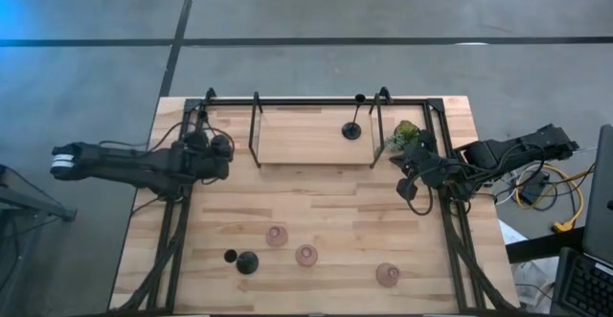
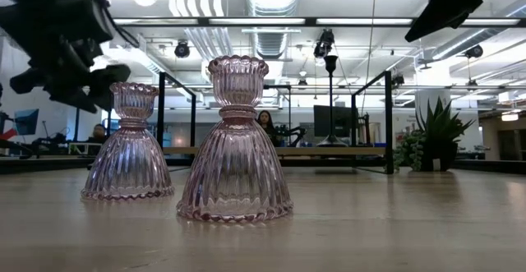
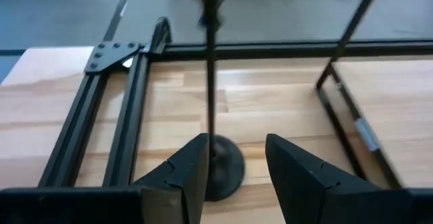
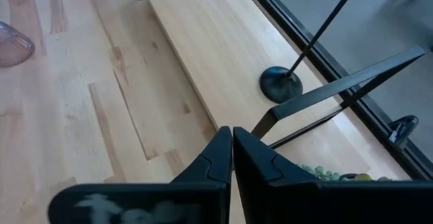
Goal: Pick & Place candle stick holders
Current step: Put the top black candle holder on the shelf
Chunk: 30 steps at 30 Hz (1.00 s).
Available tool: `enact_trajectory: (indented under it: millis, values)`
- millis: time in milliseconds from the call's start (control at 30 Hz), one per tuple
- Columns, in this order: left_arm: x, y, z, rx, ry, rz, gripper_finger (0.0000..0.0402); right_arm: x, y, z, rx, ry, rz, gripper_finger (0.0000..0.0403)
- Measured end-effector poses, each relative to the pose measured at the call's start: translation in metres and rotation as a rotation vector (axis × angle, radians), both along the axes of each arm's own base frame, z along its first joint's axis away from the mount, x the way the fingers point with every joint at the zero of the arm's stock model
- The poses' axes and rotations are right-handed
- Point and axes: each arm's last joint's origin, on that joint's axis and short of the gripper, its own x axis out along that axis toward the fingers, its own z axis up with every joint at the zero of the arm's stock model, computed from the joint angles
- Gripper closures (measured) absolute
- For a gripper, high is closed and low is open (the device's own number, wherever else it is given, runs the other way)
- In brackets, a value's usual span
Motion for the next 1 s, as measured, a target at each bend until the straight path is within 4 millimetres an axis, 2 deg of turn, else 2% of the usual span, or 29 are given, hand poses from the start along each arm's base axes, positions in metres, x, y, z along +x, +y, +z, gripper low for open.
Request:
enact_trajectory:
  millis: [367, 667, 1000]
  values:
    - [0.003, 0.005, -0.017, 0.146, -0.027, 0.036, 0.025, 0.0, -0.001, 0.001, -0.053, -0.002, -0.019, 0.0394]
    - [0.003, 0.018, -0.018, 0.156, 0.052, 0.097, 0.025, 0.0, -0.001, 0.001, -0.06, 0.003, -0.012, 0.0394]
    - [0.014, 0.037, -0.017, 0.195, 0.108, 0.105, 0.0252, 0.0, -0.001, 0.001, -0.061, 0.003, -0.012, 0.0394]
